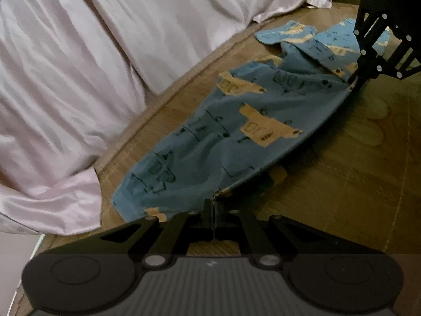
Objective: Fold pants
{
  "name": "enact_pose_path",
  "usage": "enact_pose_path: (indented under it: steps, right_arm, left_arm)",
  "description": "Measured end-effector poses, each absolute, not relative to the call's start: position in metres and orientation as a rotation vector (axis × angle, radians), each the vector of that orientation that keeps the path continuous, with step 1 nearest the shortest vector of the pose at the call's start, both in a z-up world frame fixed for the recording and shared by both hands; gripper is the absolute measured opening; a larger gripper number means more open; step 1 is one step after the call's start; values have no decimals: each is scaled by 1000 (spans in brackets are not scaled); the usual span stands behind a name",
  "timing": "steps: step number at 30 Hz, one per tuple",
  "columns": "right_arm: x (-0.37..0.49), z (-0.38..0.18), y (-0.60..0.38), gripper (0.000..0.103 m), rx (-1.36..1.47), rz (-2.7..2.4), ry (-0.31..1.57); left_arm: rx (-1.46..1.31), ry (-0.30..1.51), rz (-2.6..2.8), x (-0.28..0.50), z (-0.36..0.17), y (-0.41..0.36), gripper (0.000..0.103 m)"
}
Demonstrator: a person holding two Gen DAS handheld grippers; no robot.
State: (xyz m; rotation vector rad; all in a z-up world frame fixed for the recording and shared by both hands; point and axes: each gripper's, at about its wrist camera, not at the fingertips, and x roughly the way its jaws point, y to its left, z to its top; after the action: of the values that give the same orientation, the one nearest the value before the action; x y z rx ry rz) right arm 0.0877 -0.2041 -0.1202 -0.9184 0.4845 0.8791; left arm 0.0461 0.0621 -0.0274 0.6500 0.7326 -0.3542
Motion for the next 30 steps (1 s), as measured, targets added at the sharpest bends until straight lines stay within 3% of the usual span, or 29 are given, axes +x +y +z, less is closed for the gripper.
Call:
enact_pose_path:
  steps: [6,7,9,10,11,13,15,17,19,22,30]
  right_arm:
    - [94,-118,-209,8,-810,861,530]
    - [94,-117,-211,14,-791,857,539]
    - [96,-112,-220,38,-737,851,566]
    - [97,-110,-226,54,-702,850,580]
    - [98,-107,-233,59,-672,847,589]
    - [99,-103,-248,61,-620,815,604]
    - [100,-99,-264,72,-596,768,603]
    - [104,-97,-281,85,-572,715,608]
    - [111,-94,-298,92,-545,659,616]
    - [126,-91,-323,101,-499,569,617]
    - [188,-70,-377,102,-317,420,654]
  left_arm:
    - [634,804,-364,53,-34,63,6]
    - [634,808,-364,53,-33,62,7]
    - [618,811,-367,51,-28,62,13]
    - [609,805,-365,48,-24,61,26]
    - [599,795,-362,46,-21,60,37]
    - [551,768,-356,40,-11,56,50]
    - [466,753,-370,38,-2,50,60]
    - [354,728,-380,40,5,41,82]
    - [249,698,-393,46,7,28,93]
    - [118,674,-446,64,7,1,99]
    - [-113,660,-579,115,-6,-69,101]
